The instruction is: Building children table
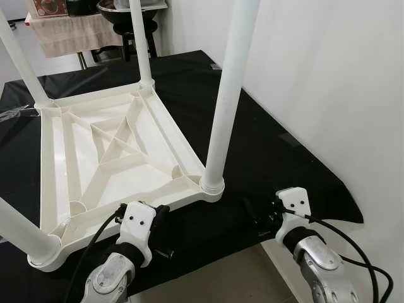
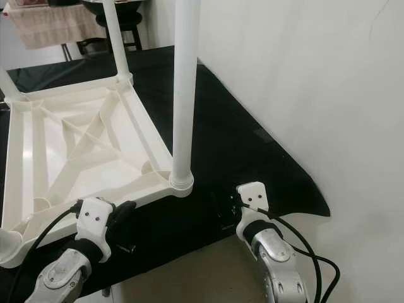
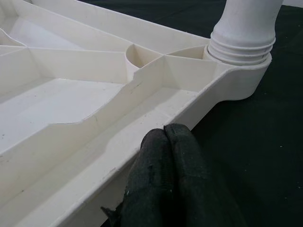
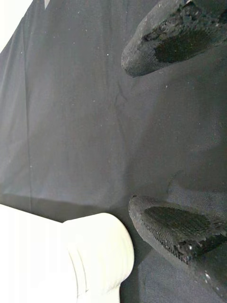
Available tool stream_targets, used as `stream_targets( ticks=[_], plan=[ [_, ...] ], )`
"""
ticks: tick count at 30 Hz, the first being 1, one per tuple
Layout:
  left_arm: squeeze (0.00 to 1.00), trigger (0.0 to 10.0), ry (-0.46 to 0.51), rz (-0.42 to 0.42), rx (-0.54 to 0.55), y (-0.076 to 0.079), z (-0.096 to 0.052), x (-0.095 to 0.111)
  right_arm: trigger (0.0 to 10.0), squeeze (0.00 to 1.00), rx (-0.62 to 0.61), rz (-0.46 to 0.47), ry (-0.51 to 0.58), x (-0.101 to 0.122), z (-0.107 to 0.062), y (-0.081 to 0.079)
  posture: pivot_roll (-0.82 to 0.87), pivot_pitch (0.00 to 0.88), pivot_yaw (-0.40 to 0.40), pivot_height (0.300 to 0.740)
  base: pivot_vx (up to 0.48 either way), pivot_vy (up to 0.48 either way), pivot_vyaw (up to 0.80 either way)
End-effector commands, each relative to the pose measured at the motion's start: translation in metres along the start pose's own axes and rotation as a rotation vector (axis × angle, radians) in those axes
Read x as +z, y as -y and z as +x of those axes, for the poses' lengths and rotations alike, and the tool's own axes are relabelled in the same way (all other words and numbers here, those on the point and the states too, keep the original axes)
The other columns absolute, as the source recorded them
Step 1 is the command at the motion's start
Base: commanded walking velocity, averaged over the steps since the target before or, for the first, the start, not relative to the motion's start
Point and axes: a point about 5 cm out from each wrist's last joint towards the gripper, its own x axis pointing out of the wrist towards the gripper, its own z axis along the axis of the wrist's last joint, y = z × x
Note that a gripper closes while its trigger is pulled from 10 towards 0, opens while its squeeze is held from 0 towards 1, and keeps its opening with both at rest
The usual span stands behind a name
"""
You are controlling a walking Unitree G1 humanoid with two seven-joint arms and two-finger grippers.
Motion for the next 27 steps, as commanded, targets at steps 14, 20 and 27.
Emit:
stream_targets(
  ticks=[14, 20, 27],
  plan=[
    [0.00, 10.0, -0.041, -0.004, 0.020, -0.003, 0.000, -0.008, 10.0, 0.00, -0.002, -0.001, -0.026, -0.004, -0.001, 0.003, -0.01, 0.075, -0.028, 0.740, 0.000, 0.000, 0.00],
    [0.00, 10.0, -0.032, 0.112, -0.035, 0.003, 0.003, -0.003, 10.0, 0.00, 0.005, -0.122, 0.020, 0.008, 0.006, 0.000, -0.01, 0.067, -0.024, 0.740, 0.000, 0.000, 0.00],
    [0.00, 10.0, -0.002, 0.311, -0.123, 0.014, 0.010, 0.004, 10.0, 0.00, 0.065, -0.249, 0.042, 0.017, 0.019, -0.015, -0.01, 0.053, -0.018, 0.740, 0.000, 0.000, 0.00]
  ],
)
